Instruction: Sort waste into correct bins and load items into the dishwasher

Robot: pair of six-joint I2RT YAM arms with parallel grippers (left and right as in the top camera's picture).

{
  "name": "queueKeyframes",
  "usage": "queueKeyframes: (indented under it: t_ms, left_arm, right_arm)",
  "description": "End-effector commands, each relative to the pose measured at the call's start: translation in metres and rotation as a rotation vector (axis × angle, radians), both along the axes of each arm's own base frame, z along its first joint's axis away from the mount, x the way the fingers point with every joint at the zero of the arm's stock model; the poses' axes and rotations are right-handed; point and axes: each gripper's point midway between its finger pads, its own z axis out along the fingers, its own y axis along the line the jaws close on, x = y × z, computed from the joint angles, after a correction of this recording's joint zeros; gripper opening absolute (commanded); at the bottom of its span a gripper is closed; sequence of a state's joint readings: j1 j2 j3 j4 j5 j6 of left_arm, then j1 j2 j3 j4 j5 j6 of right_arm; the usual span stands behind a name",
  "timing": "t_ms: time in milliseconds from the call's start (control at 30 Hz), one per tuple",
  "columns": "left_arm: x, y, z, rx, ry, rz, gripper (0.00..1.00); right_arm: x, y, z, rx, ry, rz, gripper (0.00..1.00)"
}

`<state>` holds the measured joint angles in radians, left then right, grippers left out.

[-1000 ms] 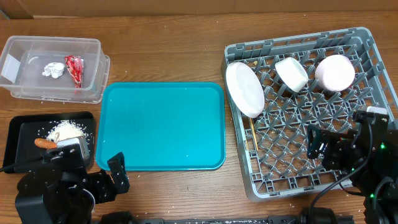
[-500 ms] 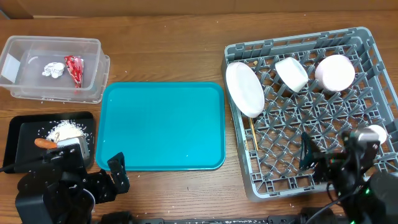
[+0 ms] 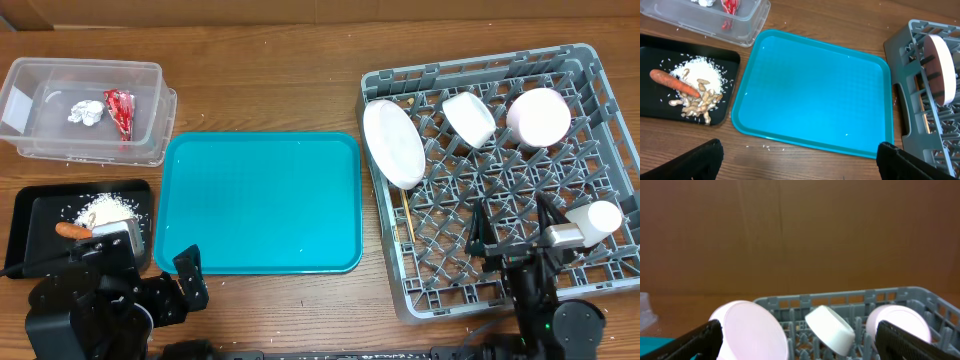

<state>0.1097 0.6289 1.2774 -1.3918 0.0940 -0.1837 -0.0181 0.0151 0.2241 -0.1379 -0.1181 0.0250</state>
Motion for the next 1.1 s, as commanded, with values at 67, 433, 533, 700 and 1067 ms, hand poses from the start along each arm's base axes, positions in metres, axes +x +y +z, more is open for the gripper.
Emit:
queueKeyframes:
  t_ms: [67, 433, 533, 700, 1067]
  left_arm:
    - [0.000, -0.001, 0.000, -0.010, -0.002, 0.001, 1.00]
    - [0.000, -0.001, 0.000, -0.010, -0.002, 0.001, 1.00]
    - [0.000, -0.001, 0.000, -0.010, -0.002, 0.001, 1.00]
    - [0.000, -0.001, 0.000, -0.010, -0.002, 0.001, 1.00]
    - [0.000, -0.001, 0.000, -0.010, -0.002, 0.001, 1.00]
  right_arm:
    - [0.013, -0.001, -0.028, -0.010, -0.075, -0.007, 1.00]
    - [0.018, 0.009, -0.084, -0.026, 0.131, 0.047, 1.00]
    - [0.018, 0.009, -0.084, -0.026, 0.131, 0.047, 1.00]
    - [0.018, 0.009, -0.084, -0.025, 0.131, 0.047, 1.00]
    - [0.018, 0.009, -0.084, -0.025, 0.131, 0.047, 1.00]
